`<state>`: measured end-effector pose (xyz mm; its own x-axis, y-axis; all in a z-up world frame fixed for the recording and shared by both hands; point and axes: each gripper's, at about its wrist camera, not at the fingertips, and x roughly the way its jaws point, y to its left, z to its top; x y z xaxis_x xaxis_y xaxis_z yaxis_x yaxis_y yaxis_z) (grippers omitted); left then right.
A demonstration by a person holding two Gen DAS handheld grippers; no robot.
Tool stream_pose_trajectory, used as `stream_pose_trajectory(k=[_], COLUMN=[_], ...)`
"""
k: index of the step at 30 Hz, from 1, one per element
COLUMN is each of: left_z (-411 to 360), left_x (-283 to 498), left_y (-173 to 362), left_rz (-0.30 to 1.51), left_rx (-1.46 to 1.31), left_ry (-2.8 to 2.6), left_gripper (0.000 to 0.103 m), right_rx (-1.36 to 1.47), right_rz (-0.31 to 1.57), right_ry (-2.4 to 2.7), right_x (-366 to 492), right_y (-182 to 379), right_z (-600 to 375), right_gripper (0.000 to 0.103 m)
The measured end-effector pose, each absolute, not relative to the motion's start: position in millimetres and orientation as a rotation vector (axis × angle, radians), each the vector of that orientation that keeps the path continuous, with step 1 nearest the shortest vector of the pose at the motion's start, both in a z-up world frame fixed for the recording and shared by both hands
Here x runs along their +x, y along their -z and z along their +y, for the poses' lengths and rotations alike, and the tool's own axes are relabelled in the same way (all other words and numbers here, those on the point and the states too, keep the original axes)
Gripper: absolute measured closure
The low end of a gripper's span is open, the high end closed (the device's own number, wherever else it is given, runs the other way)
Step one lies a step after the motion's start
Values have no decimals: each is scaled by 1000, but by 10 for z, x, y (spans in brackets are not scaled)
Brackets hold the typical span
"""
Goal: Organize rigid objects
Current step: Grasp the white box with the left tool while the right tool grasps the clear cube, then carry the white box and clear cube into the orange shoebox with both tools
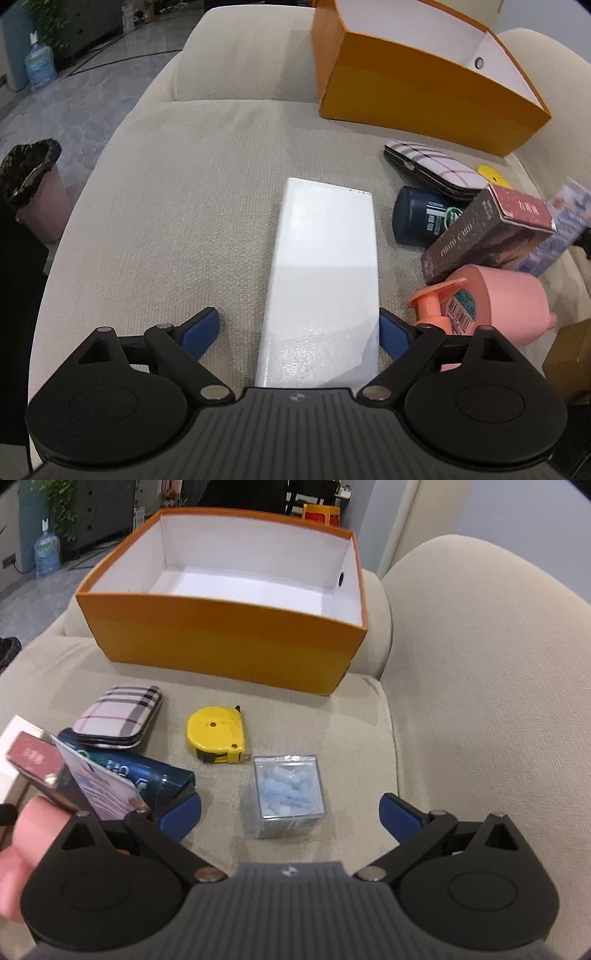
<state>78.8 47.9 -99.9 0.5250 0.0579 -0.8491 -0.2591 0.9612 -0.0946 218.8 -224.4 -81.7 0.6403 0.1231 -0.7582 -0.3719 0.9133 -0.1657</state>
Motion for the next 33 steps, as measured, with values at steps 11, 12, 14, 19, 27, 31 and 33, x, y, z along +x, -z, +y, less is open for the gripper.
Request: stream_pose_trajectory(k=[11, 12, 14, 19, 27, 31, 33], left_z=[440, 429, 414, 375, 376, 378, 377], left_x=[838, 846, 858, 864, 763, 751, 742], left_y=[1021, 1022, 1023, 1030, 948, 937, 930], left_rz=[1027, 1030, 1034, 1032, 981, 974, 974], left_rx=[-185, -174, -167, -149, -159, -162, -159], left_ry=[-193, -192, -195, -196, -193, -191, -188], left_gripper=[1, 1, 0, 0, 34, 34, 34], right_rx=[-289, -284, -271, -241, -190, -172, -165], right_rz=[876, 884, 896, 928, 945, 943, 942], right_ry=[-296, -296, -291, -279, -310, -314, -313], right_x=[2479, 2504, 2552, 2633, 2674, 2676, 2686], right_y=[1001, 1020, 1055, 1138, 1191, 1187, 1190], right_z=[-2213, -2217, -2229, -2254, -2274, -2296, -2315], right_gripper=[12, 13, 16, 33, 54, 55, 55])
